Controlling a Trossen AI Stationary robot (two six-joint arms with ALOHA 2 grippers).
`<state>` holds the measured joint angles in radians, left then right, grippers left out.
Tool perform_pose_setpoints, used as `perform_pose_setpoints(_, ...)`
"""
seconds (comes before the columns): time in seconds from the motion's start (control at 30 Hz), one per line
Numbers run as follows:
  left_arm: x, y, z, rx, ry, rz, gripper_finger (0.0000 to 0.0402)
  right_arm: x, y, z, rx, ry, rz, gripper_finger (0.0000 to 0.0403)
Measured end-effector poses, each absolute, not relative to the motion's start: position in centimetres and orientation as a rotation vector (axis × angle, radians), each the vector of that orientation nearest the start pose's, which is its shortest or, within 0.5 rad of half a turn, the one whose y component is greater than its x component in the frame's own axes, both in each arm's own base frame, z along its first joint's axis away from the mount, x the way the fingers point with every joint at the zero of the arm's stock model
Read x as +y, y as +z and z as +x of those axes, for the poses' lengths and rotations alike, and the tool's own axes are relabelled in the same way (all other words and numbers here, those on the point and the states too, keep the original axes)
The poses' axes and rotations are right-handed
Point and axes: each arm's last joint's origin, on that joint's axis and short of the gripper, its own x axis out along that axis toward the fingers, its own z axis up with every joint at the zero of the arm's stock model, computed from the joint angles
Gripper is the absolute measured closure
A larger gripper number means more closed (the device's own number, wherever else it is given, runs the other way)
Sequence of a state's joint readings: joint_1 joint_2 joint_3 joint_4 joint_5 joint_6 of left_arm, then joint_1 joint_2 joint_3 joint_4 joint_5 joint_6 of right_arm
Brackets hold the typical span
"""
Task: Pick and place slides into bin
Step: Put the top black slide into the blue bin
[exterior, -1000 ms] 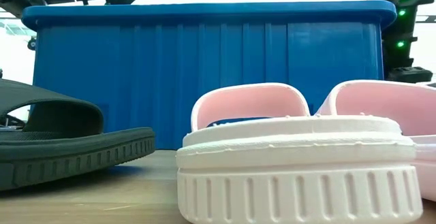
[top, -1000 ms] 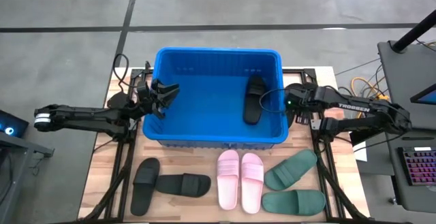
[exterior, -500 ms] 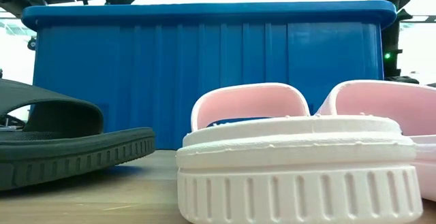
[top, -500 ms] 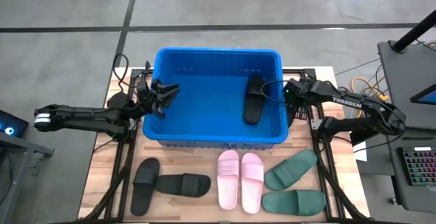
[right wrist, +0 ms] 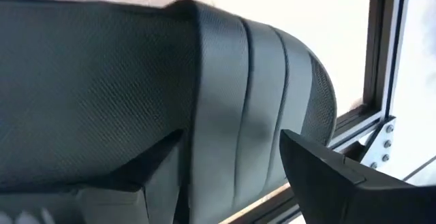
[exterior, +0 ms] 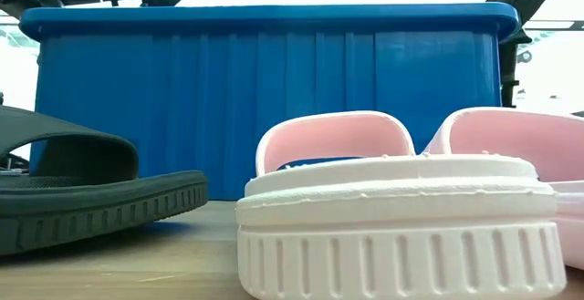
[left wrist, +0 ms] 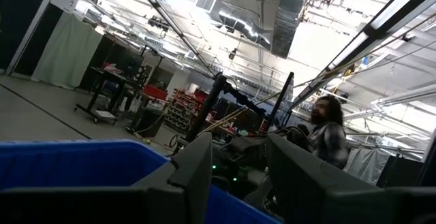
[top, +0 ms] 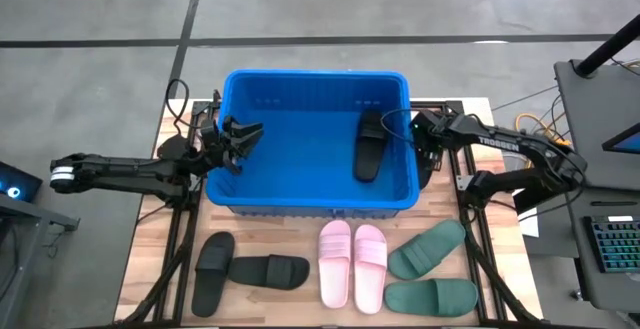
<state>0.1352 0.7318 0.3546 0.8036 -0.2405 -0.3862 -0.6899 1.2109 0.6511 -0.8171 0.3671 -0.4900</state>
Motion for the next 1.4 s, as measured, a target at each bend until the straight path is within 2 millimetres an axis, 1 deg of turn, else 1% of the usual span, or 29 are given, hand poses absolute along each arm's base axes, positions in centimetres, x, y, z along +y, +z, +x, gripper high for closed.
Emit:
perform_pose_setpoints(0.27,2.8,28.5,15.8,-0.496,0.283,-0.399,0.0276,-13.5,17.6,12.9,1.600,-0.550,-0.090,0.0176)
perform_pose_setpoints(0.43,2.8,28.6,15.8,-0.496,0.282,-0.399,0.0276,-13.6,17.3,12.3,1.626,-0.558,-0.063,0.0177)
perform_pose_setpoints(0.57,2.8,28.7,15.8,-0.503,0.281,-0.399,0.0276,-13.6,16.9,12.3,1.612,-0.578,-0.058,0.0177)
perform_pose_setpoints(0.67,2.8,28.7,15.8,-0.503,0.283,-0.399,0.0276,-13.7,16.9,12.4,1.578,-0.630,-0.028,0.0177)
perform_pose_setpoints(0.83,2.9,28.9,15.8,-0.508,0.283,-0.400,0.0276,-13.8,16.9,12.3,1.577,-0.703,-0.023,0.0177)
perform_pose_setpoints(0.97,2.8,29.0,15.8,-0.517,0.281,-0.400,0.0276,-13.8,16.7,12.3,1.576,-0.707,-0.024,0.0181)
perform_pose_setpoints(1.07,2.9,29.0,15.8,-0.513,0.282,-0.400,0.0276,-13.7,16.5,12.2,1.576,-0.711,-0.021,0.0197)
perform_pose_setpoints(1.17,2.9,28.9,15.8,-0.510,0.282,-0.400,0.0276,-13.7,16.4,12.1,1.578,-0.715,-0.020,0.0225)
perform_pose_setpoints(1.4,2.8,29.0,15.8,-0.512,0.282,-0.401,0.0276,-13.7,16.5,12.2,1.572,-0.737,-0.005,0.0325)
